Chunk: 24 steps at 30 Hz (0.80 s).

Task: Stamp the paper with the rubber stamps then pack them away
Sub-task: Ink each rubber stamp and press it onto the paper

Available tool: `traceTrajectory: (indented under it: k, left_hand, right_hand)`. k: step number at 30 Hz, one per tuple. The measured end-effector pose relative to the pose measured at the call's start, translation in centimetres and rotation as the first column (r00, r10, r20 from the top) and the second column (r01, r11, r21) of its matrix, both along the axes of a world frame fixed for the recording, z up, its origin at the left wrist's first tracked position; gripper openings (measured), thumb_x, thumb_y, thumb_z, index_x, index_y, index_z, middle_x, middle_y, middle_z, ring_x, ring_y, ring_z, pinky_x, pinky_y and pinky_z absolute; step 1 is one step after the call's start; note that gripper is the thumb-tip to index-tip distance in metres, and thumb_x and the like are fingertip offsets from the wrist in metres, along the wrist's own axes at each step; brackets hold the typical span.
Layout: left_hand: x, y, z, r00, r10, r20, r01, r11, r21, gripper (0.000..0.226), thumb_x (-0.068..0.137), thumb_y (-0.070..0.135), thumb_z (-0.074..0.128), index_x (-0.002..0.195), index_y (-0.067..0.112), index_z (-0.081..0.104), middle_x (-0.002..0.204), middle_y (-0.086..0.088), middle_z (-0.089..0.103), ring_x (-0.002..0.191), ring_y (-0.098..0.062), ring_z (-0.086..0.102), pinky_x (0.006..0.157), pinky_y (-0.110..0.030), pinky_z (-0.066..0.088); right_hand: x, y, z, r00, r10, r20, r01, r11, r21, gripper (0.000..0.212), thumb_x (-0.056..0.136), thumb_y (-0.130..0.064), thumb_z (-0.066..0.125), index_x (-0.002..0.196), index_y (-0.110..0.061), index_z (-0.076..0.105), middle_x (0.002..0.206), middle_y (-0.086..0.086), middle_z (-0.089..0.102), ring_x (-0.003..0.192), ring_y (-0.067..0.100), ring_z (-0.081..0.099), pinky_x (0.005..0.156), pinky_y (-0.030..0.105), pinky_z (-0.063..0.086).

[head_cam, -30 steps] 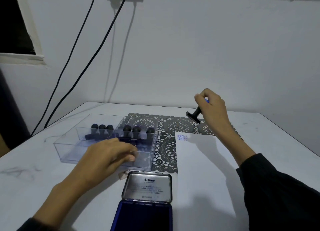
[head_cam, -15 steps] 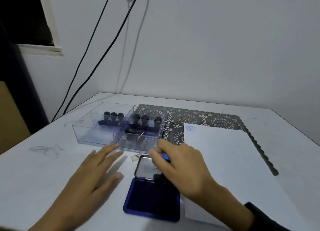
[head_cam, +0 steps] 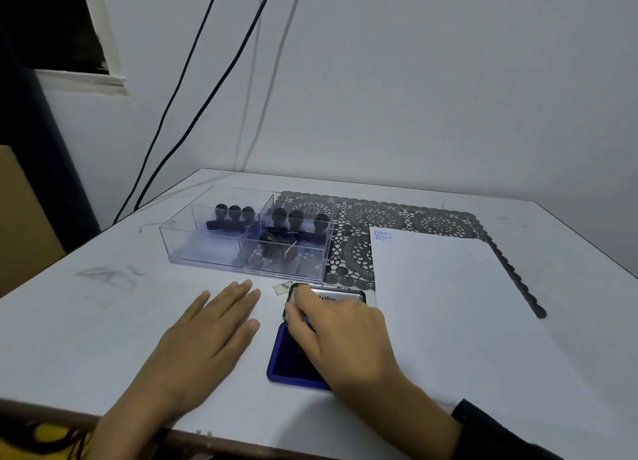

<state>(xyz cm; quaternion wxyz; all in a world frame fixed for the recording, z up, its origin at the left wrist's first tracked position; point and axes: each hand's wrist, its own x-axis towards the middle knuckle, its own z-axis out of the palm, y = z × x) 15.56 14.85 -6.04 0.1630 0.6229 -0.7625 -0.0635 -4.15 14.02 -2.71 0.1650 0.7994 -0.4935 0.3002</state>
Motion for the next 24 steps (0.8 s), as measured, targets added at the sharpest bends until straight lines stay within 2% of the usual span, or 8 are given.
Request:
traceTrajectory:
  k: [3,6,10,12,14,17,20,24]
  left_hand:
    - [0.1,-0.1,-0.2,1.0,0.0,0.011,0.0,1.0,0.0,0.079,0.075,0.072,-0.01,0.148,0.046,0.006,0.151,0.033,-0.007,0.132,0.021,-0.015,0.111,-0.013,-0.013]
    - [0.1,-0.2,-0.3,1.0,-0.007,0.01,0.007,1.0,-0.005,0.08,0.075,0.072,-0.01,0.148,0.046,0.007,0.152,0.032,-0.006,0.133,0.021,-0.014,0.112,-0.014,-0.013]
    - [0.1,-0.1,-0.1,1.0,-0.009,-0.013,0.009,1.0,0.0,0.081,0.074,0.073,-0.008,0.148,0.045,0.01,0.152,0.032,-0.002,0.134,0.02,-0.011,0.113,-0.015,-0.011]
    - [-0.1,0.1,0.2,0.999,-0.014,-0.042,0.013,1.0,-0.015,0.076,0.075,0.074,-0.004,0.145,0.05,0.014,0.149,0.037,0.0,0.131,0.024,-0.011,0.112,-0.012,-0.01]
    - [-0.2,0.4,0.5,0.99,-0.014,-0.14,0.01,1.0,-0.027,0.055,0.083,0.075,0.01,0.134,0.06,0.024,0.14,0.045,0.006,0.126,0.031,-0.008,0.113,-0.012,-0.003]
    - [-0.6,0.7,1.2,0.938,-0.032,-0.344,-0.007,0.994,-0.112,0.039,0.089,0.065,0.04,0.127,0.059,0.043,0.138,0.045,0.029,0.135,0.015,0.02,0.115,-0.029,0.024]
    - [-2.2,0.5,3.4,0.889,-0.159,-0.43,0.046,0.964,-0.262,0.043,0.084,0.06,0.045,0.123,0.046,0.057,0.13,0.034,0.05,0.126,0.009,0.042,0.103,-0.027,0.038]
    - [-6.8,-0.7,6.7,0.854,-0.384,-0.352,0.305,0.917,-0.258,0.041,0.09,0.054,0.045,0.129,0.046,0.052,0.131,0.042,0.042,0.124,0.02,0.034,0.097,-0.005,0.029]
  right_hand:
    - [0.2,0.1,-0.2,1.0,-0.012,0.027,0.012,1.0,0.009,0.027,0.085,-0.037,0.038,0.065,-0.026,0.052,0.038,-0.007,0.047,0.03,0.016,0.04,0.037,0.022,0.011]
    - [0.3,-0.3,0.3,0.998,-0.038,0.043,0.036,0.998,0.056,0.025,0.081,-0.035,0.039,0.061,-0.025,0.05,0.035,-0.006,0.043,0.034,0.018,0.025,0.036,0.024,0.007]
    - [0.3,-0.6,0.3,0.999,-0.029,0.033,0.025,0.993,0.117,0.024,0.079,-0.036,0.039,0.06,-0.025,0.048,0.036,-0.005,0.042,0.042,0.017,0.018,0.045,0.017,-0.004]
    - [0.1,-0.6,0.4,1.0,-0.025,0.016,0.023,0.989,0.148,0.024,0.081,-0.036,0.04,0.061,-0.025,0.047,0.038,-0.005,0.041,0.043,0.018,0.021,0.038,0.026,0.006]
    - [-0.1,-0.8,0.7,0.998,0.046,0.049,-0.056,0.973,0.225,0.026,0.09,-0.036,0.039,0.069,-0.023,0.045,0.047,-0.003,0.04,0.05,0.02,0.032,0.046,0.032,0.024]
    - [-1.5,-1.6,2.2,0.949,0.152,0.277,-0.266,0.859,0.438,0.034,0.096,-0.043,0.039,0.071,-0.021,0.043,0.059,-0.004,0.047,0.063,0.019,0.049,0.061,0.033,0.037]
    - [-4.4,-3.9,5.2,0.881,0.13,0.455,-0.305,0.891,0.336,0.038,0.095,-0.046,0.041,0.065,-0.023,0.047,0.061,-0.005,0.055,0.06,0.015,0.053,0.06,0.031,0.042]
    - [-9.2,-9.5,8.8,0.892,0.009,0.453,-0.106,0.976,0.191,0.037,0.096,-0.032,0.047,0.062,-0.017,0.044,0.059,0.002,0.053,0.052,0.015,0.042,0.053,0.03,0.032]
